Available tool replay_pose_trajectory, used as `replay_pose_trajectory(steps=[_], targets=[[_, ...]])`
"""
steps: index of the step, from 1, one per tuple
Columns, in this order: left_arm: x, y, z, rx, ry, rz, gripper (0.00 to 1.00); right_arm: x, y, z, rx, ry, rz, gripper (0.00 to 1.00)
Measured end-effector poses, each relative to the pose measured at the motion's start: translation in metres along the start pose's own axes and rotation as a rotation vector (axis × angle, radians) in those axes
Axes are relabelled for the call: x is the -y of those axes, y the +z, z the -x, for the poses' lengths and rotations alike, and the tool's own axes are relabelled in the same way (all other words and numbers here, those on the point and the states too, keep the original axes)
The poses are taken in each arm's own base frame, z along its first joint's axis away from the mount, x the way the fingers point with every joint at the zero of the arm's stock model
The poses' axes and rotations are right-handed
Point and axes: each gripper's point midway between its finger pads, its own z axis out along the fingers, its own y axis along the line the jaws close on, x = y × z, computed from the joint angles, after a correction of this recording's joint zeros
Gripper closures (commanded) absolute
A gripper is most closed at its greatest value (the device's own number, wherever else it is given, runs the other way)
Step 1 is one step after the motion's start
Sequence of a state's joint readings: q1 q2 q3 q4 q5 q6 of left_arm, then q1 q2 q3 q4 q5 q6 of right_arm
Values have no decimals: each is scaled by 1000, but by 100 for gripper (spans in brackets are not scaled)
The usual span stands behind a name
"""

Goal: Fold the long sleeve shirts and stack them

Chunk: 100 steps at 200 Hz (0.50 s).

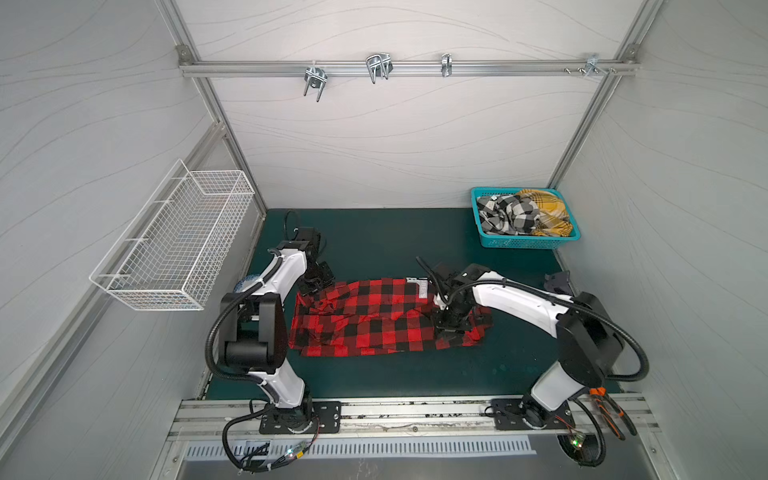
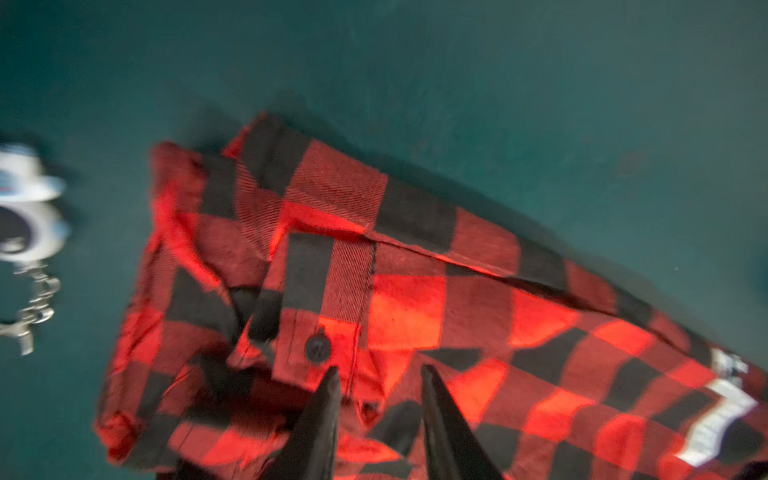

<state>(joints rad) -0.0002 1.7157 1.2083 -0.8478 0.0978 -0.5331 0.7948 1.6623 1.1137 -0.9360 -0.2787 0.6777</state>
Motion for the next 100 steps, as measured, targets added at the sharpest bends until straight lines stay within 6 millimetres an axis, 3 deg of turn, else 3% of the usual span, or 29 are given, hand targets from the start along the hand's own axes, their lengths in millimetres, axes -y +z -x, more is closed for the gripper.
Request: replay_pose_trajectory(steps=[26, 61, 84, 100], targets=[[-4, 27, -8, -81, -23, 9, 73, 6, 23, 9, -38, 69, 19, 71], [-13, 34, -7, -106, -64, 6, 76, 18, 33, 42, -71, 184, 38, 77], [-18, 38, -4, -110, -81, 7, 79, 12, 25, 82, -83, 229, 57, 82], [-19, 42, -4, -117, -89, 4, 80, 12, 12, 128, -59, 246, 69, 80]])
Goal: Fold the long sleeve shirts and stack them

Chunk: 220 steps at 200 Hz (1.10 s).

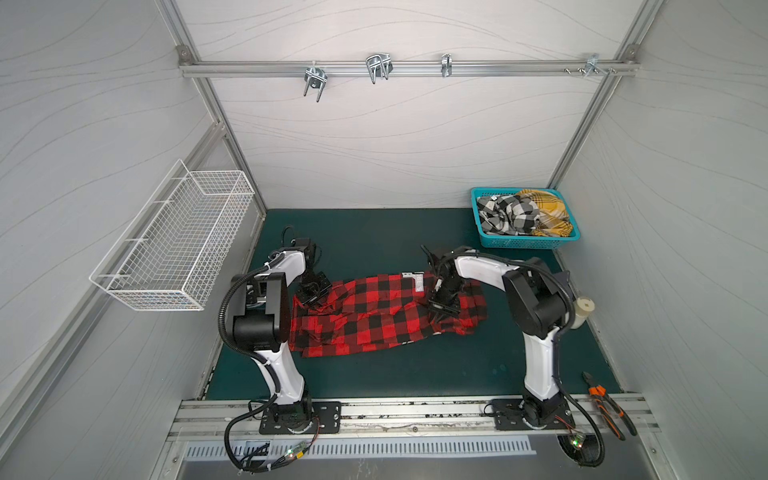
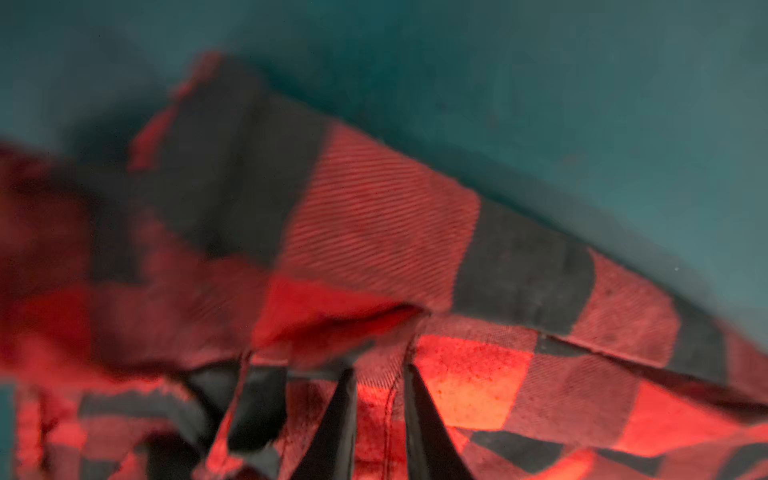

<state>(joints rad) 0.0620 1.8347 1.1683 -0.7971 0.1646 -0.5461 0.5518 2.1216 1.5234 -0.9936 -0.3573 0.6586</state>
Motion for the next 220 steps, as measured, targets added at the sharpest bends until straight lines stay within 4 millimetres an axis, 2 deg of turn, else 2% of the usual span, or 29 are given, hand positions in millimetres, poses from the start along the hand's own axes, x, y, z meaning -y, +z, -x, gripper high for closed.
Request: replay_pose_trajectory(steps=[14, 26, 35, 44, 57, 76, 84, 93, 114, 130, 142, 157, 180, 200, 220], targets=[[2, 2, -3, -2, 1, -13, 81, -15, -23, 52, 99, -19, 21, 74], [5, 3, -12, -9, 13, -28, 80, -31, -50, 95, 213, -61, 58, 63], [10, 5, -23, -14, 33, -43, 76, -39, -75, 115, 295, -98, 79, 54], [20, 7, -42, -33, 65, -64, 73, -44, -99, 125, 357, -123, 93, 47], [40, 10, -81, -84, 156, -96, 69, -48, -127, 122, 423, -155, 104, 43], [69, 9, -140, -174, 304, -137, 63, -42, -149, 87, 447, -188, 100, 42], [77, 4, -153, -190, 337, -159, 60, -35, -154, 67, 445, -192, 91, 42], [81, -5, -157, -192, 342, -178, 58, -26, -157, 46, 440, -192, 87, 42], [99, -35, -137, -131, 328, -228, 58, -8, -151, 5, 411, -192, 79, 43], [117, -56, -117, -70, 331, -278, 61, 3, -134, -13, 368, -181, 59, 43], [126, -63, -107, -48, 332, -298, 62, 7, -115, -23, 325, -183, 41, 46], [128, -57, -106, -64, 327, -301, 64, 7, -88, -34, 263, -190, 20, 53], [123, -35, -116, -134, 315, -275, 68, 3, -59, -44, 201, -197, 8, 66], [119, -23, -127, -184, 310, -258, 72, -3, -44, -49, 177, -196, 22, 73], [120, -21, -130, -197, 310, -264, 76, -5, -35, -51, 165, -185, 35, 75]])
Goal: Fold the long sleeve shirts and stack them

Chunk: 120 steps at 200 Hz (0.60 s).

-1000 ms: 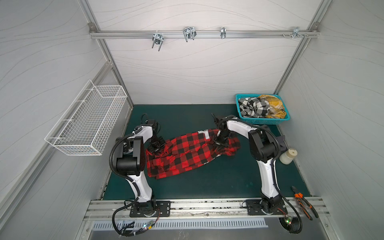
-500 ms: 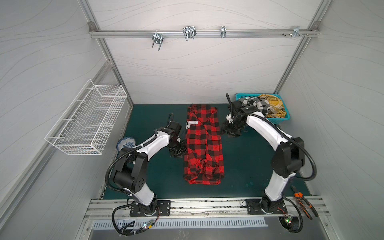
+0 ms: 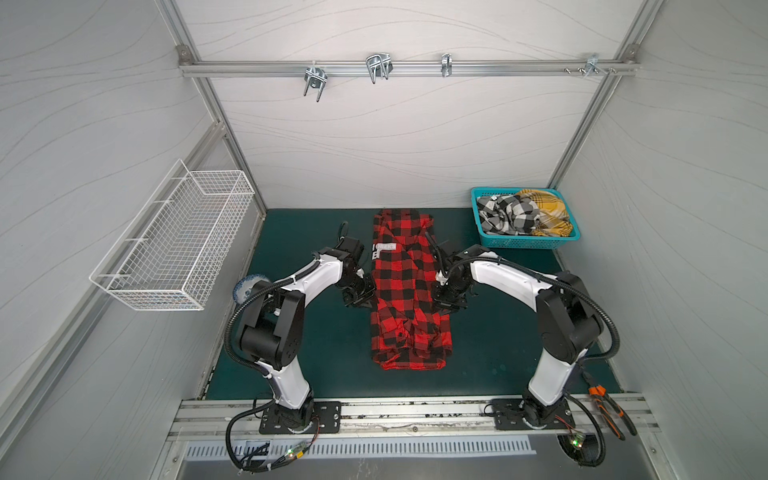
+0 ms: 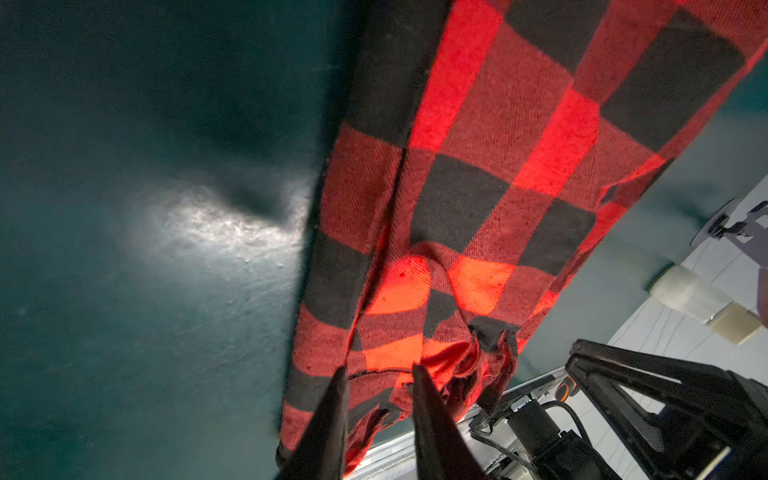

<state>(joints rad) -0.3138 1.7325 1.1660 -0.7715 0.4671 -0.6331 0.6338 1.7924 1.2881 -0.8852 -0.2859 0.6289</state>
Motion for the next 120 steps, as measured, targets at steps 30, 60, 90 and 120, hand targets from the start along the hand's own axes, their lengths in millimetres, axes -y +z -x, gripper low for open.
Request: replay_pose_trajectory(steps=[30, 60, 90, 120], targets=[[2, 6, -4, -12, 4, -19, 81, -5, 9, -7, -9, -9, 4, 77], [-3, 12, -11, -37, -2, -19, 84, -8, 21, -20, -32, -23, -5, 79], [-8, 19, -20, -65, -4, -12, 83, -7, 25, -23, -42, -21, -9, 76], [-11, 27, -29, -92, -3, -13, 84, -7, 29, -23, -52, -10, -7, 72]])
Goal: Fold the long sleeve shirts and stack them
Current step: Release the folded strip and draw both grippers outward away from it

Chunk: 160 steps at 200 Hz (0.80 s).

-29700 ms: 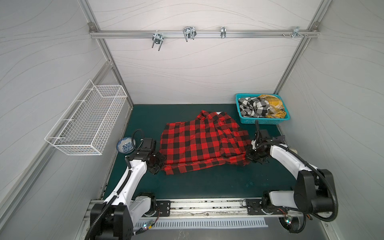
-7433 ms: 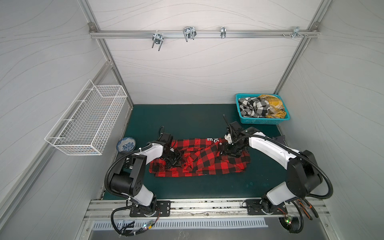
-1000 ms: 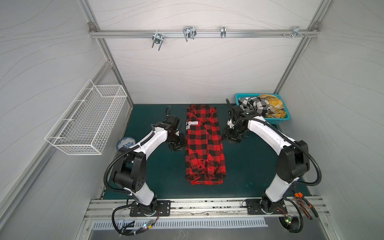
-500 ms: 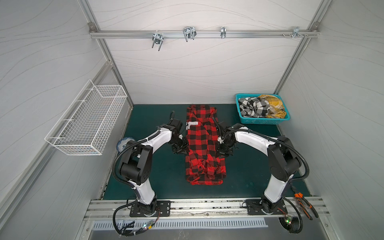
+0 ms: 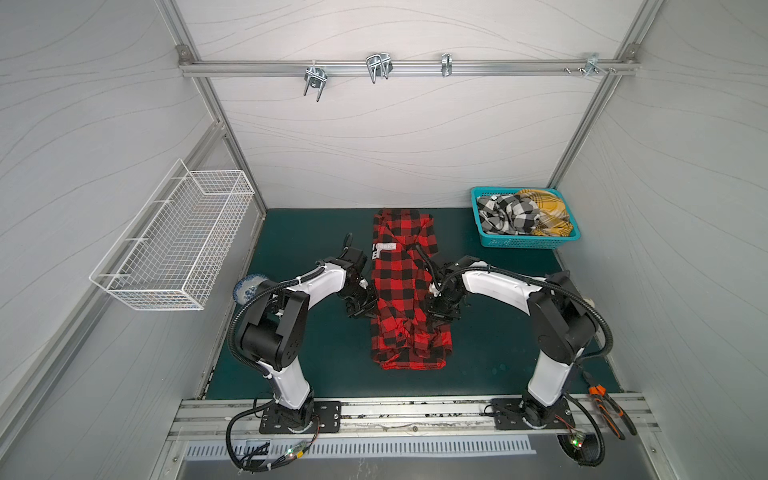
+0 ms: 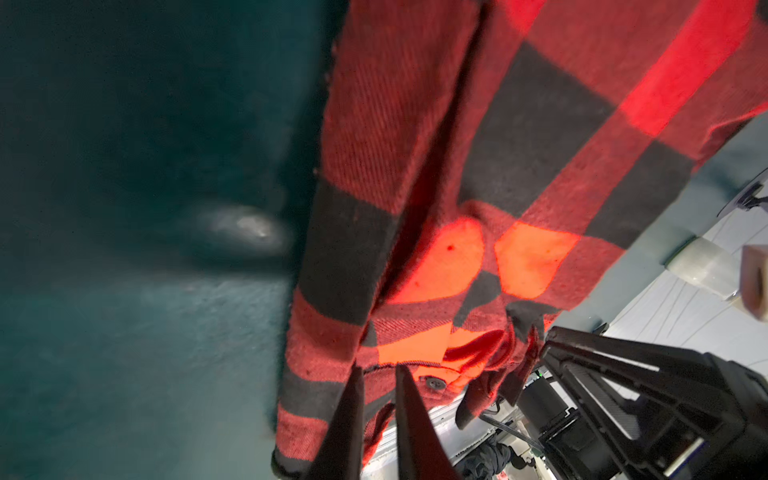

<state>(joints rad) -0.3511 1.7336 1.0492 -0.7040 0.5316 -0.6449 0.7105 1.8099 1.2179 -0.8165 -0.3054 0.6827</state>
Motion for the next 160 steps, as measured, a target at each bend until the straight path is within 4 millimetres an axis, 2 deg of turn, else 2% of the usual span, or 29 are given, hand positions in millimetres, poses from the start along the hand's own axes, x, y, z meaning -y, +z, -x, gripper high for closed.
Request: replay_pose_trajectory(steps=[41, 57, 77, 97, 121, 142, 160], targets=[[-15, 20, -7, -42, -31, 19, 86, -1, 6, -2, -20, 2, 2, 67], [-20, 22, -12, -57, -40, 28, 81, 0, 4, -1, -19, 4, -1, 59], [-16, 13, -15, -41, -27, 25, 69, 5, -5, 5, -4, 23, 7, 49], [-6, -11, -18, 0, 6, 12, 62, 20, -32, 19, 50, 68, 36, 44], [7, -39, -15, 67, 42, -33, 60, 49, -81, 40, 166, 139, 86, 43], [1, -50, -13, 82, 18, -39, 60, 76, -115, 48, 249, 194, 106, 45], [-11, -47, -13, 72, -9, -29, 59, 84, -124, 46, 265, 197, 107, 46]])
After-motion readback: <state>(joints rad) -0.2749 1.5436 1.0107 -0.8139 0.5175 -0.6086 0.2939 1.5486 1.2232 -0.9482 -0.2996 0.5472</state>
